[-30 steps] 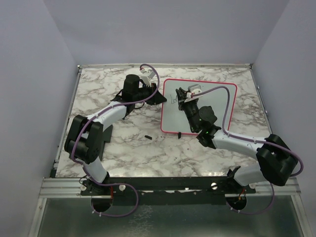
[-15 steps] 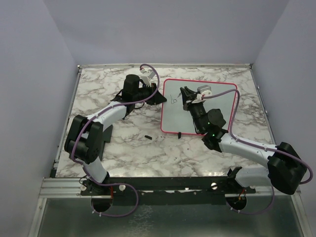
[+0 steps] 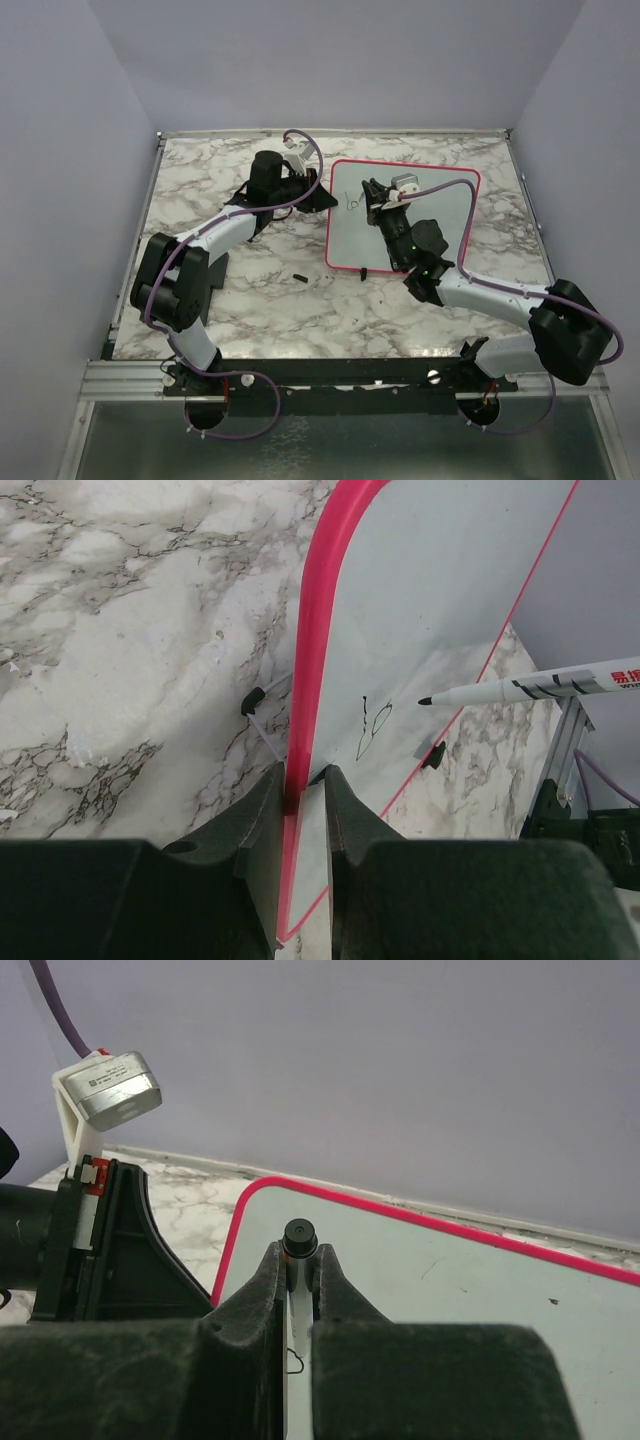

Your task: Write a sentence on the whiteboard

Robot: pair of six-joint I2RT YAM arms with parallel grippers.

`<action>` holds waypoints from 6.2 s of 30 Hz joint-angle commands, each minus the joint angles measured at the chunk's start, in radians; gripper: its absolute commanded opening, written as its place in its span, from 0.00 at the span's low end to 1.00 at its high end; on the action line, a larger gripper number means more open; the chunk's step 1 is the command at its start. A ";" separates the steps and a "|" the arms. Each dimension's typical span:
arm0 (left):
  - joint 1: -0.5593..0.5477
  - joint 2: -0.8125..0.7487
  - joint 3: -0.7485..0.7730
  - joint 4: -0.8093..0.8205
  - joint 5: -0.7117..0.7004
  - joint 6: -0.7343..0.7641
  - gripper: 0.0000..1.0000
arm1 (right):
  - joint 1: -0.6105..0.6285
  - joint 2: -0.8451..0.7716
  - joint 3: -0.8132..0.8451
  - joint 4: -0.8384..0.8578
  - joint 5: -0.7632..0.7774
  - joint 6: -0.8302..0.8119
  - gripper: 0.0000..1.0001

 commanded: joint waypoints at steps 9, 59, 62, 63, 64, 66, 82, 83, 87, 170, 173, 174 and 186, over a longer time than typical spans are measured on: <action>0.002 -0.013 -0.007 0.014 -0.009 0.003 0.11 | 0.006 0.044 0.012 0.061 0.043 -0.033 0.01; 0.001 -0.021 -0.007 0.012 -0.008 0.007 0.10 | 0.008 0.008 -0.073 0.054 0.077 -0.008 0.01; 0.002 -0.021 -0.007 0.013 -0.007 0.007 0.10 | 0.008 0.009 -0.066 0.059 0.081 -0.016 0.01; 0.002 -0.022 -0.008 0.012 -0.008 0.008 0.10 | 0.008 0.011 -0.064 0.062 0.083 -0.019 0.01; 0.001 -0.022 -0.008 0.011 -0.007 0.007 0.10 | 0.008 0.013 -0.061 0.066 0.083 -0.023 0.01; 0.002 -0.022 -0.009 0.011 -0.008 0.007 0.10 | 0.008 0.017 -0.054 0.071 0.085 -0.028 0.01; 0.002 -0.024 -0.009 0.011 -0.005 0.009 0.10 | 0.008 0.052 -0.014 0.134 0.108 -0.072 0.01; 0.002 -0.023 -0.010 0.012 -0.005 0.008 0.10 | 0.008 0.053 -0.014 0.137 0.107 -0.074 0.01; 0.002 -0.024 -0.010 0.011 -0.005 0.009 0.10 | 0.008 0.053 -0.010 0.141 0.110 -0.080 0.01; 0.002 -0.031 -0.010 0.006 -0.007 0.012 0.09 | 0.006 0.049 -0.055 0.172 0.130 -0.087 0.01; 0.002 -0.029 -0.010 0.005 -0.006 0.013 0.09 | 0.006 0.056 -0.056 0.172 0.124 -0.078 0.01; 0.002 -0.029 -0.010 0.004 -0.006 0.013 0.09 | 0.006 0.058 -0.055 0.172 0.121 -0.076 0.01; 0.002 -0.027 -0.008 0.006 -0.004 0.012 0.09 | 0.007 0.059 -0.074 0.162 0.104 -0.061 0.01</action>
